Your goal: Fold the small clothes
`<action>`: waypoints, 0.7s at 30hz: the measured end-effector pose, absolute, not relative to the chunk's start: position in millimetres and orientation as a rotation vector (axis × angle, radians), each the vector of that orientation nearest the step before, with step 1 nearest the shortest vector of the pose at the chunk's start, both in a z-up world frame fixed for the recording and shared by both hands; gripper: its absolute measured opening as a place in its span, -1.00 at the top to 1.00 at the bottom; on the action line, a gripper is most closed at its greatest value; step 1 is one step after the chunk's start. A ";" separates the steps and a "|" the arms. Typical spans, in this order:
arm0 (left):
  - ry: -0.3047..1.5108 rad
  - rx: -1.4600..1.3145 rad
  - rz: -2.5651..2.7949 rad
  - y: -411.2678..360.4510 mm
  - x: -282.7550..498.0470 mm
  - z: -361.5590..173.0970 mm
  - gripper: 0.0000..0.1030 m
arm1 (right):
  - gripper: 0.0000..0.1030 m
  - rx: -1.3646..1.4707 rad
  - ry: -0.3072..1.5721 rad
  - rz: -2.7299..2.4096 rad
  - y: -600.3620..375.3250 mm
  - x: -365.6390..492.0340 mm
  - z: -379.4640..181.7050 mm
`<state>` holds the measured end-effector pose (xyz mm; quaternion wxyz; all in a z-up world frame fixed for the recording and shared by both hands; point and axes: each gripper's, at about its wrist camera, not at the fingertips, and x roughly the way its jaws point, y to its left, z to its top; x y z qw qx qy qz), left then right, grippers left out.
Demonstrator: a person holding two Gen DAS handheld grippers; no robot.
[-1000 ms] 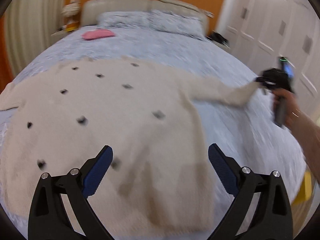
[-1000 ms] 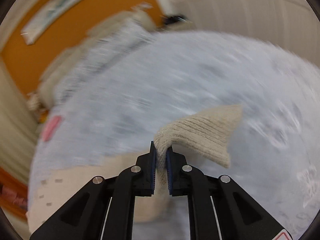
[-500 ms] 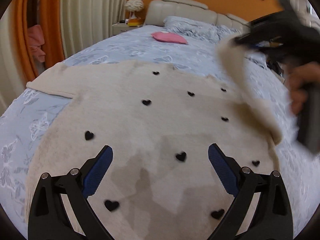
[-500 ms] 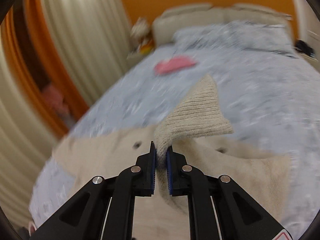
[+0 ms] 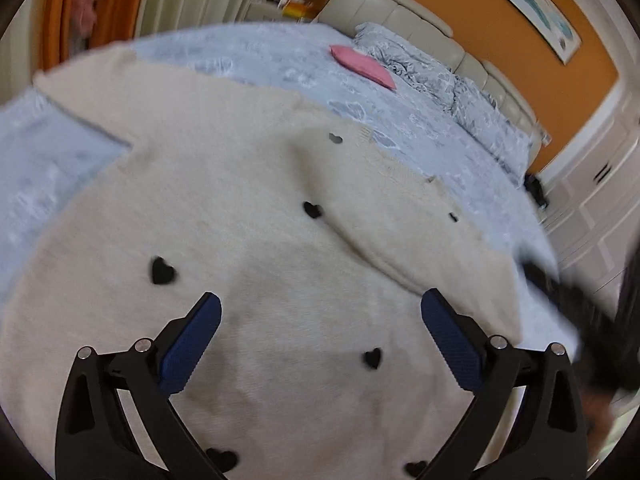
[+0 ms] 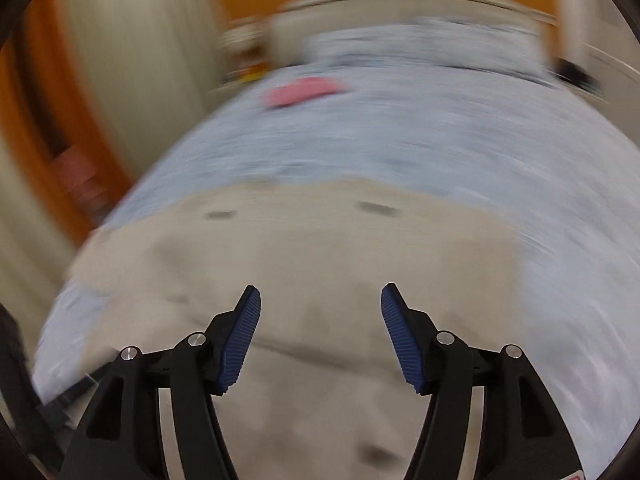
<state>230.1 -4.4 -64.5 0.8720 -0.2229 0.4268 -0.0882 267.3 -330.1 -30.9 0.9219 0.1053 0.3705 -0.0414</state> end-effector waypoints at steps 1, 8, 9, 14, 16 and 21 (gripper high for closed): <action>0.896 -0.477 -0.186 -4.7 233.5 -66.4 -0.90 | -0.20 0.230 0.762 -0.173 -354.8 247.0 -38.7; 0.891 -0.514 -0.159 -7.6 283.3 -83.3 -0.88 | -0.22 0.268 0.886 -0.235 -411.0 224.0 -90.2; 0.921 -0.508 -0.159 -10.1 294.5 -88.5 -0.73 | -0.22 0.254 0.893 -0.226 -412.1 229.6 -95.2; 0.921 -0.384 -0.215 -34.9 335.0 -87.3 0.39 | 0.80 0.324 0.887 -0.146 -412.4 259.8 -107.5; 0.911 -0.402 -0.221 -33.6 346.4 -84.3 0.73 | 0.79 0.347 0.845 -0.146 -414.7 265.1 -102.2; 0.833 -0.441 -0.202 -17.7 354.6 -72.6 0.77 | 0.82 0.368 0.698 -0.157 -421.5 239.8 -78.5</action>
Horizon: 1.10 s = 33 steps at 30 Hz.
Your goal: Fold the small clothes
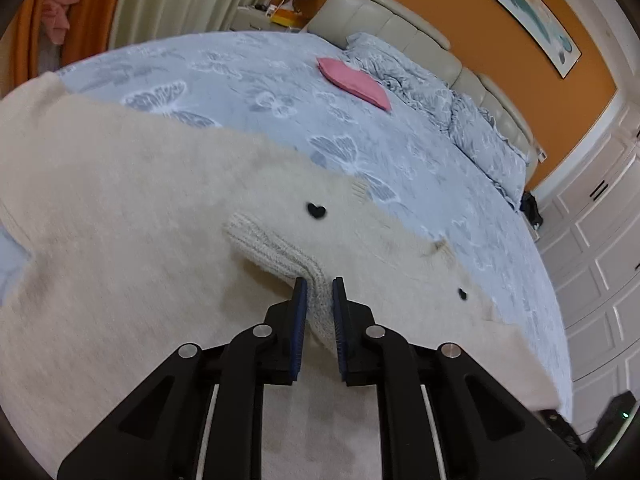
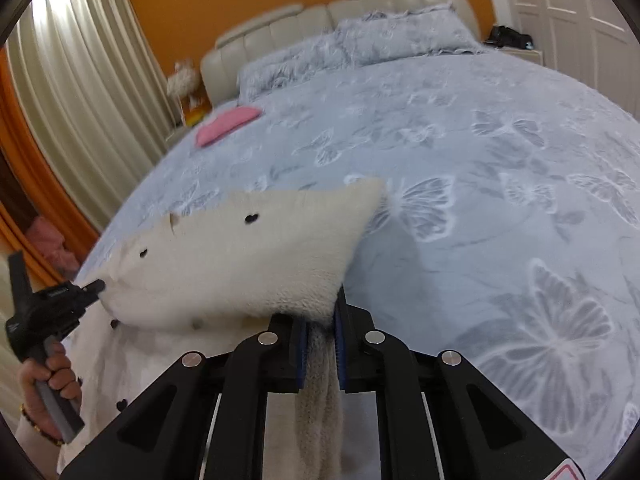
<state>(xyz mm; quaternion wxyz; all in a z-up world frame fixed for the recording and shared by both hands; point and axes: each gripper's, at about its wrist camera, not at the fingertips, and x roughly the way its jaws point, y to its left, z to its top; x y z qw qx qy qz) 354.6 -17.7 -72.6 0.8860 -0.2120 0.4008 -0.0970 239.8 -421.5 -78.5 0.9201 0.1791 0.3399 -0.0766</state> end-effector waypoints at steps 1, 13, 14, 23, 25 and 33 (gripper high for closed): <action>0.862 -0.409 -0.188 -20.0 359.0 -80.8 0.77 | 0.82 0.370 0.753 -0.176 -426.1 242.7 -93.3; 0.868 -0.361 -0.196 -19.7 347.4 -108.3 0.70 | 0.27 0.382 0.862 -0.181 -434.7 226.0 -106.4; 0.859 -0.378 -0.204 -17.0 345.2 -109.6 0.69 | 0.15 0.366 0.839 -0.190 -432.3 219.4 -96.0; 0.814 -0.508 -0.265 -1.5 341.3 -120.5 0.62 | 0.99 0.356 0.778 -0.058 -420.0 298.8 -47.5; 0.808 -0.514 -0.272 -0.1 339.9 -122.4 0.62 | 0.99 0.353 0.865 -0.079 -422.1 335.3 -67.9; 0.794 -0.542 -0.295 3.9 340.1 -126.3 0.62 | 0.92 0.433 0.846 -0.256 -461.5 340.1 -83.0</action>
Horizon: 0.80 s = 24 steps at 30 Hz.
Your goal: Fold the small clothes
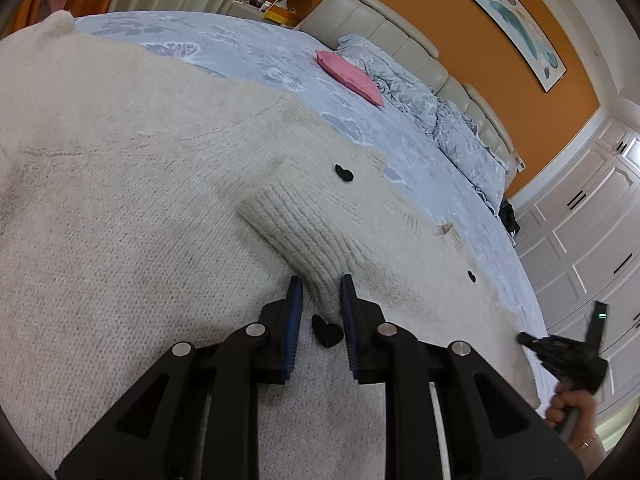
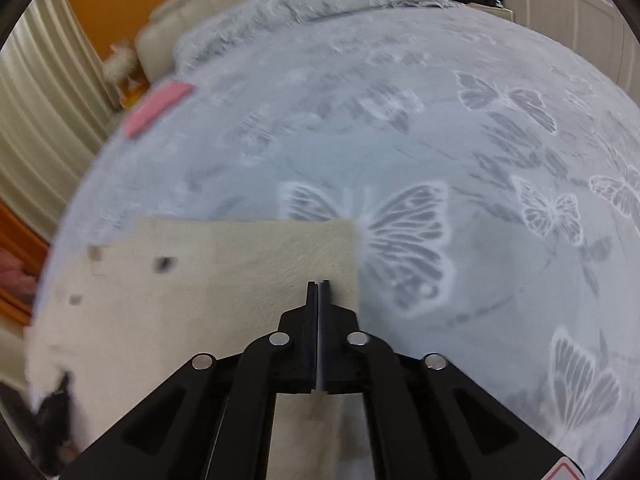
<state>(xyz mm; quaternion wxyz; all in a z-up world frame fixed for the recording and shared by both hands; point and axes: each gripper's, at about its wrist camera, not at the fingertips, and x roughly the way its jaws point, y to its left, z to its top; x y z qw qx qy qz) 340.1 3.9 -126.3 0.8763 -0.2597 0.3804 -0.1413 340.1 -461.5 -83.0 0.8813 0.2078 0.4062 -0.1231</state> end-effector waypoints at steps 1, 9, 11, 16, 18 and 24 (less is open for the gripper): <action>0.794 -0.542 -0.295 3.6 340.3 -126.3 0.62 | 0.91 0.388 0.830 -0.218 -452.3 334.1 -79.1; 0.875 -0.566 -0.296 11.0 335.5 -113.3 0.58 | 0.62 0.431 0.889 -0.246 -447.7 270.1 -69.9; 0.905 -0.570 -0.282 26.7 312.9 -99.9 0.07 | 0.23 0.422 0.896 -0.188 -434.9 223.0 -60.6; 0.888 -0.534 -0.151 108.1 205.7 -63.5 -0.76 | -0.01 0.520 1.070 -0.085 -415.5 104.4 -75.2; 0.957 -0.529 -0.084 135.9 179.9 -64.2 -0.77 | -0.01 0.611 1.144 -0.060 -405.0 73.3 -89.9; 1.126 -0.630 -0.055 169.6 130.1 -88.0 -0.78 | -0.03 0.735 1.213 0.040 -352.4 63.5 -116.7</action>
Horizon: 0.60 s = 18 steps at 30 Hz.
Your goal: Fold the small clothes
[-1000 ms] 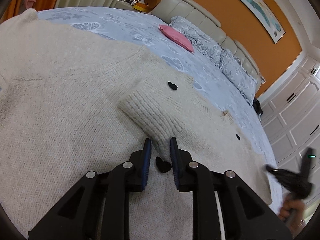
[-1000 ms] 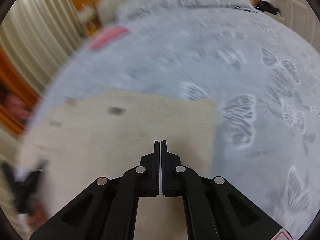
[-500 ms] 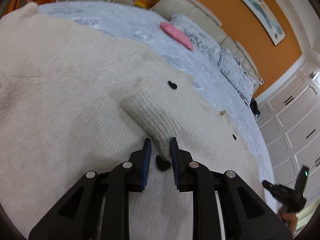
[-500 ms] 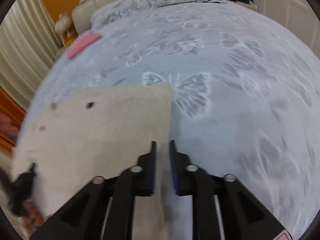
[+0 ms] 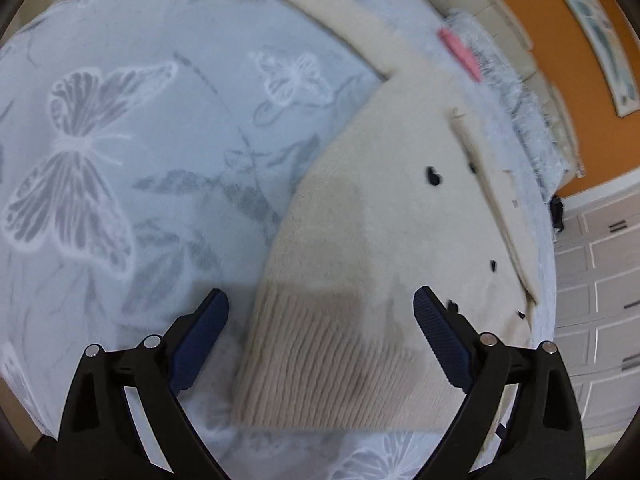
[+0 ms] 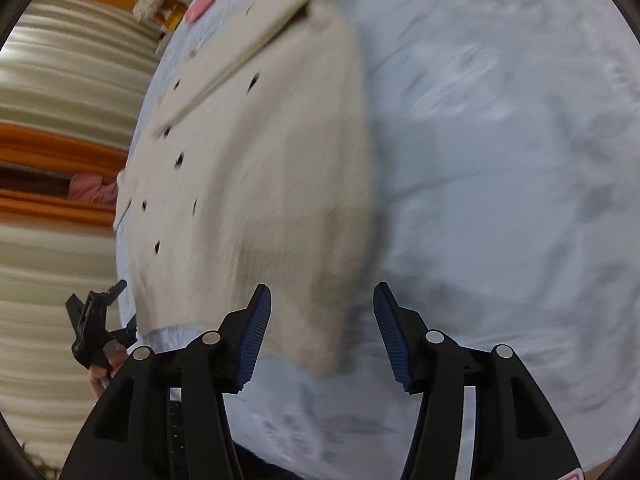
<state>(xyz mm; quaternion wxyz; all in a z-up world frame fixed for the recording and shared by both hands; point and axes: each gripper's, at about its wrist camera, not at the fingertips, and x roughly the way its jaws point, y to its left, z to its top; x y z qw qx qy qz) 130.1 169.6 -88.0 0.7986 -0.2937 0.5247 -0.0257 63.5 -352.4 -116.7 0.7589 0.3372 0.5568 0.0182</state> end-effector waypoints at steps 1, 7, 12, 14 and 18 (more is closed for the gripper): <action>1.144 -0.615 -0.053 163.6 128.5 -88.5 -0.77 | -0.05 0.702 1.218 0.032 -339.0 71.0 -121.8; 1.241 -0.616 -0.092 143.8 130.8 -87.2 0.81 | 0.83 0.673 1.123 -0.037 -334.0 68.6 -100.5; 1.254 -0.582 -0.138 151.2 106.9 -61.7 0.87 | 0.88 0.612 1.075 -0.122 -383.0 10.7 -63.7; 1.301 -0.589 -0.161 152.4 96.5 -69.5 0.87 | 0.88 0.607 1.118 -0.134 -395.2 -5.9 -78.6; 1.394 -0.610 -0.164 150.3 85.3 -99.5 0.82 | 0.84 0.627 1.210 -0.047 -388.7 -4.1 -102.7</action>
